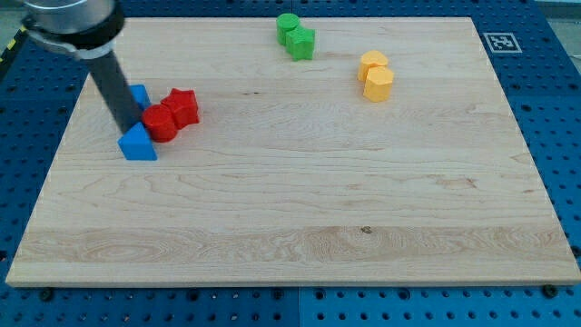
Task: Push the blue cube close to the red star
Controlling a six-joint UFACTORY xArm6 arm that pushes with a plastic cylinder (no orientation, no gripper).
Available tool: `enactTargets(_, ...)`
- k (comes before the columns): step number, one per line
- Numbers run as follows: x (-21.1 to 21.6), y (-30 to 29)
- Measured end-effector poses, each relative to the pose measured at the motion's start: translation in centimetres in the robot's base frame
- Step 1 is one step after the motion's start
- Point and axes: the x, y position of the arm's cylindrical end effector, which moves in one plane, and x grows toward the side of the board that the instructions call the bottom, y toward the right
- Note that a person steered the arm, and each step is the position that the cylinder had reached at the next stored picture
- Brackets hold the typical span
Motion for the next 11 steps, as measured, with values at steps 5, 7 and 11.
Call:
enactTargets(5,-1.7,-8.5)
enactTargets(7,-2.5,-1.7)
enactTargets(11,-2.2,-2.0)
